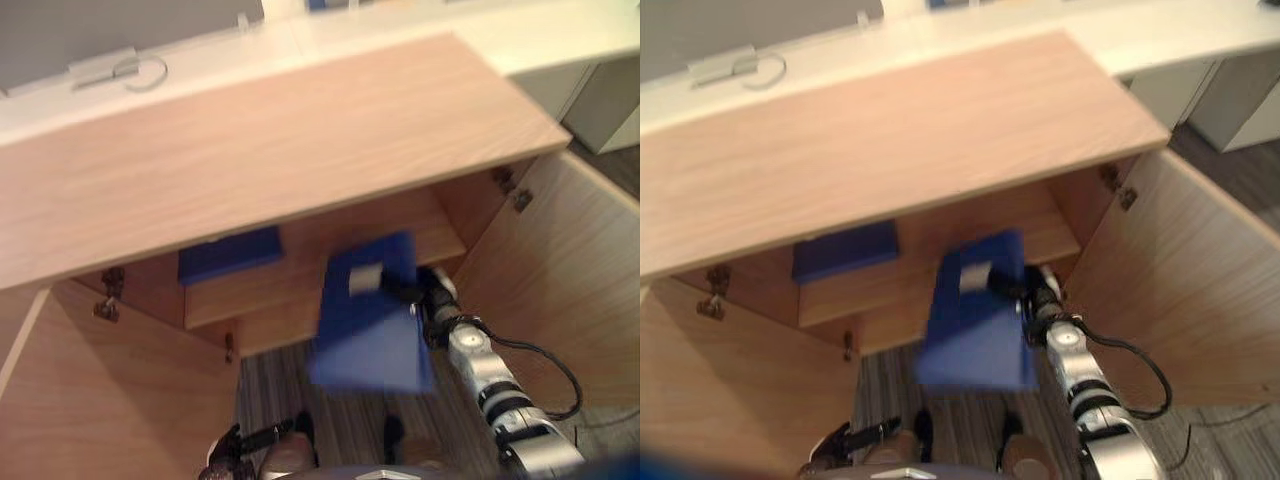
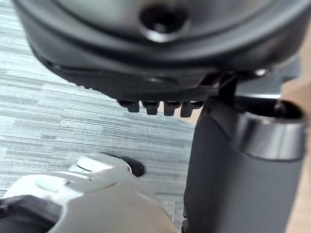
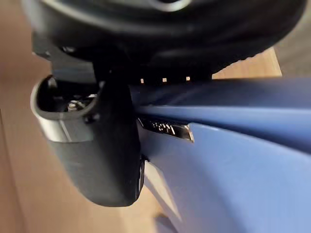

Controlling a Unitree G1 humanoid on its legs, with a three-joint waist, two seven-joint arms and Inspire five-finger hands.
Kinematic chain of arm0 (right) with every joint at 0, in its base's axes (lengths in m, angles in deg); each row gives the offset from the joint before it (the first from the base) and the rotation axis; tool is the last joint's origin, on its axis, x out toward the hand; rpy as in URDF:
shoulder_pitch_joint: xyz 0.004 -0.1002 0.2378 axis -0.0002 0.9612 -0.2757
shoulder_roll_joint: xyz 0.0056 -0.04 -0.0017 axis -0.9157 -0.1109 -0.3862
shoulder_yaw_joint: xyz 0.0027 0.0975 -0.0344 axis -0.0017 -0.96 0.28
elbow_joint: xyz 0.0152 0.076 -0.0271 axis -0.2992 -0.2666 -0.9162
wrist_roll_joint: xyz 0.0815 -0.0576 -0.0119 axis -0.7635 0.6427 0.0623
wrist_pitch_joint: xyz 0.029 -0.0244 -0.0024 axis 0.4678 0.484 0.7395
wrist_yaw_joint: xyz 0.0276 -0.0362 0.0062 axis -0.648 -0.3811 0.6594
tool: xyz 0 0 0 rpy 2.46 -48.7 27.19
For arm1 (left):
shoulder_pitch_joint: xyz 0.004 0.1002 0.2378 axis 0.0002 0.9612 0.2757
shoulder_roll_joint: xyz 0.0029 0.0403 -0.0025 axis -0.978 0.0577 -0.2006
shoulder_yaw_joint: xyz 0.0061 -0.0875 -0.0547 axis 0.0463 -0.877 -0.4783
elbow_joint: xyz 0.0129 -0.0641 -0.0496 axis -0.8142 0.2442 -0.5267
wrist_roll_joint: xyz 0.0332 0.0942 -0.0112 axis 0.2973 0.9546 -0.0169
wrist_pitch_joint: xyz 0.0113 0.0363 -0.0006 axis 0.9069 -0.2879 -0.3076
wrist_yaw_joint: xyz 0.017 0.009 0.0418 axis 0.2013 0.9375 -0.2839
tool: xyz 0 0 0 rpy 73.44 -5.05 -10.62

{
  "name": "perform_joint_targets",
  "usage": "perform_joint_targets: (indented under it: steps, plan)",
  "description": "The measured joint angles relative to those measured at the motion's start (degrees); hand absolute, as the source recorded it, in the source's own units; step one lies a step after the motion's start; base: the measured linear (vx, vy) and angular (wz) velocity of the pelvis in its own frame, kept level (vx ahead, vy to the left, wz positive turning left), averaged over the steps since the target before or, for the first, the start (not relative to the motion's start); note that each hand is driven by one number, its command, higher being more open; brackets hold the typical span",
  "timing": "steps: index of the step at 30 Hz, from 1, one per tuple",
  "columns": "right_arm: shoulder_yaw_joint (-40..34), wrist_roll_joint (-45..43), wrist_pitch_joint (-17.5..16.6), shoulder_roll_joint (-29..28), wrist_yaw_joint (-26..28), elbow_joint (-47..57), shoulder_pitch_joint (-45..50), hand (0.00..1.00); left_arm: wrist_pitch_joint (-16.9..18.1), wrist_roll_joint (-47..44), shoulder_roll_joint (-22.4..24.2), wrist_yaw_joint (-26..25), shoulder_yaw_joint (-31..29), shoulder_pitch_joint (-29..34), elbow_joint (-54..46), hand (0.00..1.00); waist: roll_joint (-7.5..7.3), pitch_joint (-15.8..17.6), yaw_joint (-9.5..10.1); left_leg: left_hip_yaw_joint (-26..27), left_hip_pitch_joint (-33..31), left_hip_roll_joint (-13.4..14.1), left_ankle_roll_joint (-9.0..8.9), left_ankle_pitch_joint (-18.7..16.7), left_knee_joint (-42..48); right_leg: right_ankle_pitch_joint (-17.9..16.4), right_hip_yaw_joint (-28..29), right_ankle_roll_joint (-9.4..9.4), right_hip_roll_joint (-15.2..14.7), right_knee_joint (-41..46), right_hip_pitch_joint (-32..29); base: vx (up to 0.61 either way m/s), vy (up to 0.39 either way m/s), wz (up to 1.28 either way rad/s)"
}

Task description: Walk over to the cabinet, pick up the folder, carry it to the office cabinet, place the folder inside the office cabinet, then close the office cabinet door

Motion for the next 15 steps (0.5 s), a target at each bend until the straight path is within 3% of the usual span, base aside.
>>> perform_joint_targets:
  steps: [1,4,7,8,15]
  plan:
    - [0.34,-8.84,-0.23,-1.18,-0.82,1.51,0.03,0.00,-0.12,-1.32,-0.03,-1.36,-1.20,-0.04,-0.75,1.00,-1.05,0.69,-0.06,-0.03,-1.70,-0.73,0.06,-1.38,3.46,-2.76,-0.04,0.01,-1.17,5.53,-2.43,-0.08,-0.065,0.16]
    - [0.34,-25.76,-1.61,-4.61,-1.36,5.71,0.04,0.00,-0.83,-4.24,0.78,-3.53,-3.89,0.01,-2.34,1.00,-1.57,1.05,0.04,-0.18,-7.83,-1.02,-0.10,-5.52,13.28,-7.09,-0.22,-0.48,-2.48,14.48,-8.05,-0.12,-0.074,0.13]
    - [0.03,-34.00,-3.90,-7.34,-1.34,8.31,-0.17,0.00,-1.26,-6.09,1.33,-4.17,-5.89,0.10,-2.85,1.00,-1.65,1.10,0.27,-0.12,-11.84,-1.00,-0.13,-7.86,19.00,-9.53,-0.08,-0.14,-2.98,19.46,-11.80,-0.13,-0.022,0.01]
    - [-0.22,-40.47,-6.47,-9.20,-1.40,9.98,-0.87,0.00,-1.94,-7.75,2.12,-4.56,-7.77,0.48,-3.78,1.00,-1.81,1.21,0.85,0.23,-14.85,-0.98,0.02,-10.06,23.82,-11.30,0.67,-0.02,-3.50,24.04,-14.86,-0.10,0.005,-0.08]
    - [-4.99,-45.08,-12.42,-9.45,-3.74,11.33,-10.59,0.00,-2.18,-9.41,5.42,-5.25,-15.14,0.28,-7.59,1.00,-2.54,1.62,2.73,2.76,-26.84,-1.41,1.56,-15.01,37.24,-14.41,4.99,1.58,-4.91,36.51,-28.16,-0.09,0.085,-0.15]
